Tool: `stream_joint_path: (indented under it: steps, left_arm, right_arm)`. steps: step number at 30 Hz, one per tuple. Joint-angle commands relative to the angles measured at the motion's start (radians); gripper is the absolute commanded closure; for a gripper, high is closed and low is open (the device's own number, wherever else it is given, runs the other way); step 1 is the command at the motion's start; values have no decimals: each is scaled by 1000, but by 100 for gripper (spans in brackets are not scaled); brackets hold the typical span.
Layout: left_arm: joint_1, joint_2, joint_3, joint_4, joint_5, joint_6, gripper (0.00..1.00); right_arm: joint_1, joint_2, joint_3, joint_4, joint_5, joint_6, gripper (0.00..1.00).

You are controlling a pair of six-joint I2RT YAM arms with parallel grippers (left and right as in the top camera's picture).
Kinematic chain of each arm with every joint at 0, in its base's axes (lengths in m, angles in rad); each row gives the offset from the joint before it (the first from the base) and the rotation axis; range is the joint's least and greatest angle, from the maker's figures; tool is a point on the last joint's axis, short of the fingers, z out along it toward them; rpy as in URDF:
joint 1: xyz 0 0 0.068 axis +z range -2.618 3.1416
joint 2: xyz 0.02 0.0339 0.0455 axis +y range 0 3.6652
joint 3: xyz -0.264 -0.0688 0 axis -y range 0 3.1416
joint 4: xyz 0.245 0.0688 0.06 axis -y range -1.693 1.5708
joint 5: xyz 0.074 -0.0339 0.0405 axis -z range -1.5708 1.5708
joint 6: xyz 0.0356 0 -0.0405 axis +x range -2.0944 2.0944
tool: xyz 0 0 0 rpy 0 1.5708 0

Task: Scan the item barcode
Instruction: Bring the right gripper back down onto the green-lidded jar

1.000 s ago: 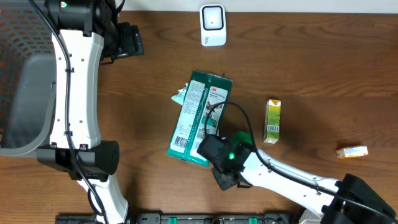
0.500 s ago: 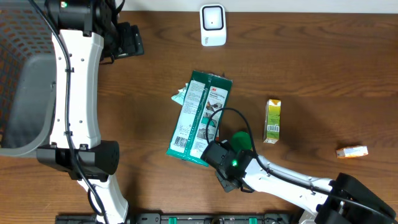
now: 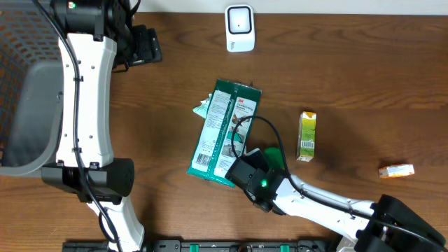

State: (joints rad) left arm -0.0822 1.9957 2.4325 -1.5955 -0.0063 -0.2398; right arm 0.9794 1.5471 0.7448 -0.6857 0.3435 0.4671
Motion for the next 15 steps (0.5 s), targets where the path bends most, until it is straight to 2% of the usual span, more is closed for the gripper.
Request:
stream_joint_path:
  steps: [1,9,13,15]
  left_arm:
    - [0,-17,0,-4,-3,-10,13]
    - [0,-17,0,-4,-3,-10,13]
    - [0,-17,0,-4,-3,-10,13]
    - [0,-17,0,-4,-3,-10,13]
  right_arm:
    - [1,-6,-3,35,105,-80,99]
    - [-74,-6,-3,132,103,-110,99]
    - [-110,-23,32,103,-98,-136,99]
    - [-112,-50,67,61,-216,-135,96]
